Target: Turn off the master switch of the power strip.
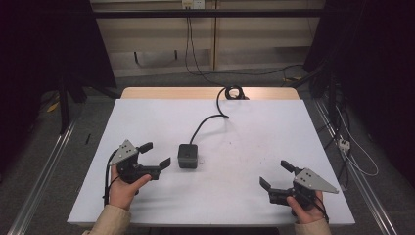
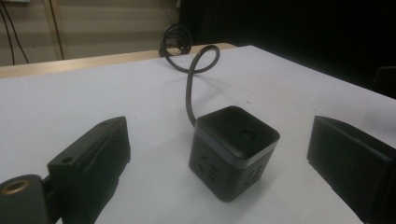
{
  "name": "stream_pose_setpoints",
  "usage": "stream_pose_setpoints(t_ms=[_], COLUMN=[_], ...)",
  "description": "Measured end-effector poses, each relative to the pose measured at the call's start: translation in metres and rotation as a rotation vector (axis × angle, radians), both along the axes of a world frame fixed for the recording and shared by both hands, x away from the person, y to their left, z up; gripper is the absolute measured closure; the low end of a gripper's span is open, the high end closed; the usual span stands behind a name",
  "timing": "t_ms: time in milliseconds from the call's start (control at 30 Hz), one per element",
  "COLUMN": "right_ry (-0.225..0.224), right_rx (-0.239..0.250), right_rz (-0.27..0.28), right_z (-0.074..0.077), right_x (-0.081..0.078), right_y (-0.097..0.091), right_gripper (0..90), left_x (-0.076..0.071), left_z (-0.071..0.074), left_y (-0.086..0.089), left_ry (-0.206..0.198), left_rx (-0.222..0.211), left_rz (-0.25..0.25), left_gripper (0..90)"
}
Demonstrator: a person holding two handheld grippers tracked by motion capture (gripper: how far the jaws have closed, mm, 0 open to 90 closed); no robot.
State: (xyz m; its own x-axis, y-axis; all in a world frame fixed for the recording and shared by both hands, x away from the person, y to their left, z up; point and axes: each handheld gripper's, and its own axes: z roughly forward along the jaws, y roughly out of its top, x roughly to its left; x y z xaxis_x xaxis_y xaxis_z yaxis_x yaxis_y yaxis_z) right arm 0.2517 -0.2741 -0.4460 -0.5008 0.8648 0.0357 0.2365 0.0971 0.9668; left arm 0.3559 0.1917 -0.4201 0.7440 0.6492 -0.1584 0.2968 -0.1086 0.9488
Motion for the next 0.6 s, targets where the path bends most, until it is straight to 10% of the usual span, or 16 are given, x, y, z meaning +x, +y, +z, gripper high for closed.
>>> stream_pose_setpoints(t_ms=[600], right_ry=[-0.009], right_rx=[0.016], right_rz=[-0.009], right_z=[0.002], right_x=[-0.002], right_y=[-0.004], right_gripper=[5.0], left_x=[0.005], left_z=[0.005], left_y=[-0.013], left_ry=[0.014], left_rx=[-0.009], left_rz=[-0.037], left_gripper=[14.1])
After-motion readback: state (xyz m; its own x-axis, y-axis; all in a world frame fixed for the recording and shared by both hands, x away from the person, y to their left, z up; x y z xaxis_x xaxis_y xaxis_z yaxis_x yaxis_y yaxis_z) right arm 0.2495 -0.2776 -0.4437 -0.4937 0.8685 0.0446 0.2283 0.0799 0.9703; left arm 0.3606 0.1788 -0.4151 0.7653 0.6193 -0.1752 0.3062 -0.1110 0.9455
